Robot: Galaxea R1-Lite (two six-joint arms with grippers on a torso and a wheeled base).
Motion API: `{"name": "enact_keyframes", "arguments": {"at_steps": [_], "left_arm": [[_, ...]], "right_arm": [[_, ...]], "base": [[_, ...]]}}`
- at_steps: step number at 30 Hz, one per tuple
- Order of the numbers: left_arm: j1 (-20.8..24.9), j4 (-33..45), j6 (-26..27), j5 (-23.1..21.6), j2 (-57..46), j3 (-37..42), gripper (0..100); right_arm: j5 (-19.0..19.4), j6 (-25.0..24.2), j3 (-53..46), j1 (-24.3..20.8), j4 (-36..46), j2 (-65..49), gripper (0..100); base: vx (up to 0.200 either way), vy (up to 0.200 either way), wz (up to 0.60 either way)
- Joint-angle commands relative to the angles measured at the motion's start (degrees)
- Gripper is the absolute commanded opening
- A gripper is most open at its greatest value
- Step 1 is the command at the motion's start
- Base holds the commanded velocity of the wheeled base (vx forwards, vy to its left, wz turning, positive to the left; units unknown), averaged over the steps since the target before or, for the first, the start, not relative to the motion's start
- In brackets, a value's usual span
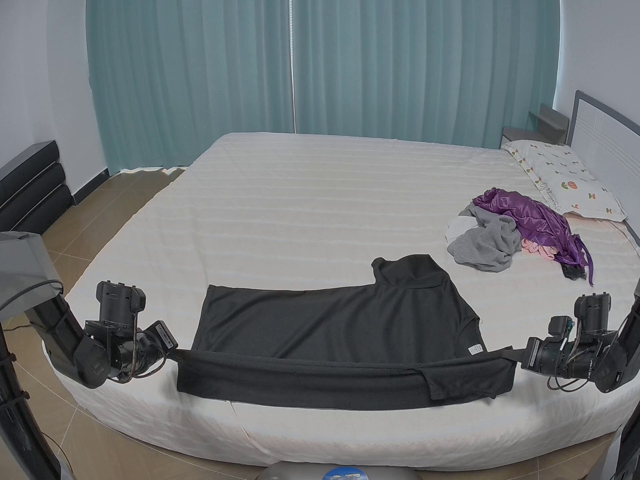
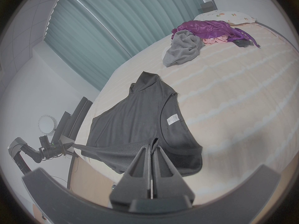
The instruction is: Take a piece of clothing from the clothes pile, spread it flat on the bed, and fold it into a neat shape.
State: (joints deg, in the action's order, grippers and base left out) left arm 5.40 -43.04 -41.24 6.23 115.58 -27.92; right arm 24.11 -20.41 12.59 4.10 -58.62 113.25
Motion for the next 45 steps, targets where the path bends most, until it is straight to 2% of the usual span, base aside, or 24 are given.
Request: {"name": "enact_keyframes", "arguments": {"at_steps": [1,12,21,25,45], "left_arm": [[-0.30,-0.02,0.37,-0.16,-6.59,4.71,0],[0.22,-0.37,0.55,-0.16,-12.75,12.18,0],[0.22,-0.37,0.55,-0.25,-13.36,12.45,0],[0.22,-0.37,0.46,-0.34,-12.13,10.43,0],[0.22,0.15,0.11,-0.25,8.17,-7.86,0]], "right_arm": [[0.41,0.10,-4.68,0.39,-0.09,-5.94,0],[0.50,0.28,-11.01,0.47,-0.26,-11.30,0],[0.50,0.19,-12.59,0.47,-0.35,-11.30,0],[0.58,0.10,-11.63,0.47,-0.61,-9.89,0],[-0.56,-0.42,8.15,-0.67,1.14,8.57,0]], "base": [[0.000,0.000,0.00],[0.000,0.000,0.00],[0.000,0.000,0.00],[0.000,0.000,0.00],[0.000,0.000,0.00]]}}
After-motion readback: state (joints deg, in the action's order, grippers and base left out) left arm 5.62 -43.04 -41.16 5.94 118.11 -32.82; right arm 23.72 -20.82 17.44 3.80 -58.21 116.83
